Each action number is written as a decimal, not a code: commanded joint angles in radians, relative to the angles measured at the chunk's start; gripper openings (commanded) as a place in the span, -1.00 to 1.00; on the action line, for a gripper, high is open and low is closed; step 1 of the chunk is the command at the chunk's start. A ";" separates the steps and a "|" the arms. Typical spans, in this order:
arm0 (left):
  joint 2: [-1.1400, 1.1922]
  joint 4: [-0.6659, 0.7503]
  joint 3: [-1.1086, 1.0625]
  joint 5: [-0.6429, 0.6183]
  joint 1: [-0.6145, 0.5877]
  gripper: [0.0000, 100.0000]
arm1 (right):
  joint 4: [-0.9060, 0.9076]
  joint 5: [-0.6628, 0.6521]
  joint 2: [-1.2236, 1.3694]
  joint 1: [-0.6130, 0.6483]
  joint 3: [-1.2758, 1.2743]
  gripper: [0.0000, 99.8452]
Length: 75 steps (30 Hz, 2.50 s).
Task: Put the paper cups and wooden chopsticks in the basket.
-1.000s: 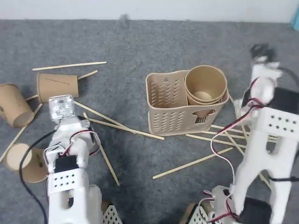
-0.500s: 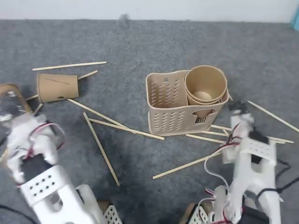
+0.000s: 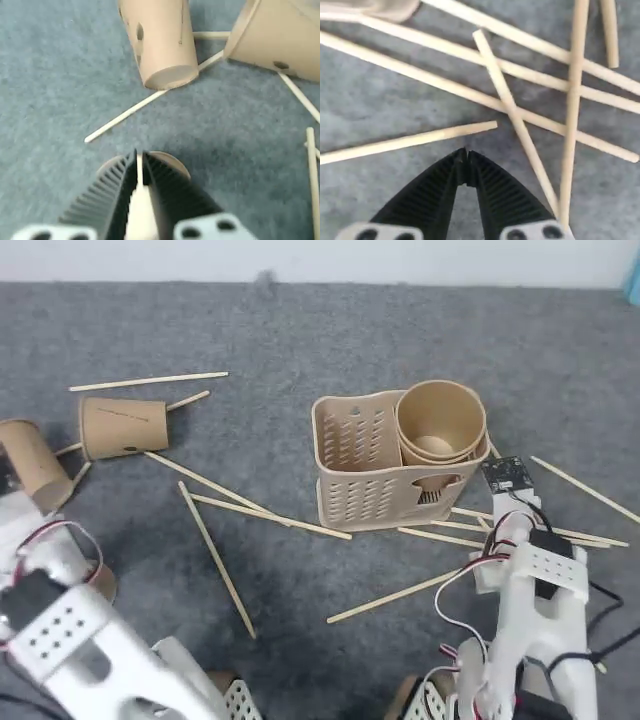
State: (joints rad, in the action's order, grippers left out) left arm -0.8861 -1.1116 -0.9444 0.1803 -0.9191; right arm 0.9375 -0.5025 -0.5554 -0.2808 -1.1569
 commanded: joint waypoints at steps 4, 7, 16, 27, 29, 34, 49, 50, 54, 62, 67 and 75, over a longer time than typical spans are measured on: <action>0.265 -0.187 0.211 0.106 0.015 -0.97 | -0.013 -0.014 -0.035 -0.002 0.002 -0.98; 0.342 -0.275 0.269 0.132 0.015 -0.97 | -0.012 -0.015 -0.035 -0.002 0.002 -0.98; 0.371 -0.293 0.168 0.121 0.152 -0.97 | -0.010 -0.015 -0.035 -0.002 0.002 -0.98; 0.370 -0.212 0.122 -0.150 0.598 -0.97 | -0.013 -0.015 -0.035 -0.002 0.002 -0.98; 0.370 -0.215 0.145 -0.150 0.678 -0.97 | -0.015 -0.015 -0.035 -0.002 0.002 -0.98; 0.370 -0.339 0.340 -0.121 0.769 -0.97 | -0.015 -0.015 -0.035 -0.002 0.002 -0.98; 0.388 -0.545 0.743 0.057 0.333 -0.97 | -0.016 -0.015 -0.035 -0.002 0.002 -0.98; 0.394 -0.520 0.743 0.064 0.282 -0.97 | -0.016 -0.015 -0.035 -0.002 0.002 -0.98; 0.471 -0.417 0.710 0.069 0.167 -0.97 | -0.015 -0.015 -0.035 -0.002 0.002 -0.98; 0.778 -0.282 0.610 0.063 0.170 -0.97 | -0.015 -0.015 -0.035 -0.001 0.002 -0.98; 0.945 -0.261 0.607 0.043 0.207 -0.98 | -0.015 -0.015 -0.035 -0.001 0.002 -0.98; 0.997 -0.284 0.607 -0.017 0.282 -0.98 | -0.016 -0.015 -0.035 -0.001 0.002 -0.98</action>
State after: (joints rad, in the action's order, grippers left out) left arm 0.1204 -1.3878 -0.3414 0.2002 -0.6767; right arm 0.9344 -0.5025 -0.5554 -0.2808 -1.1569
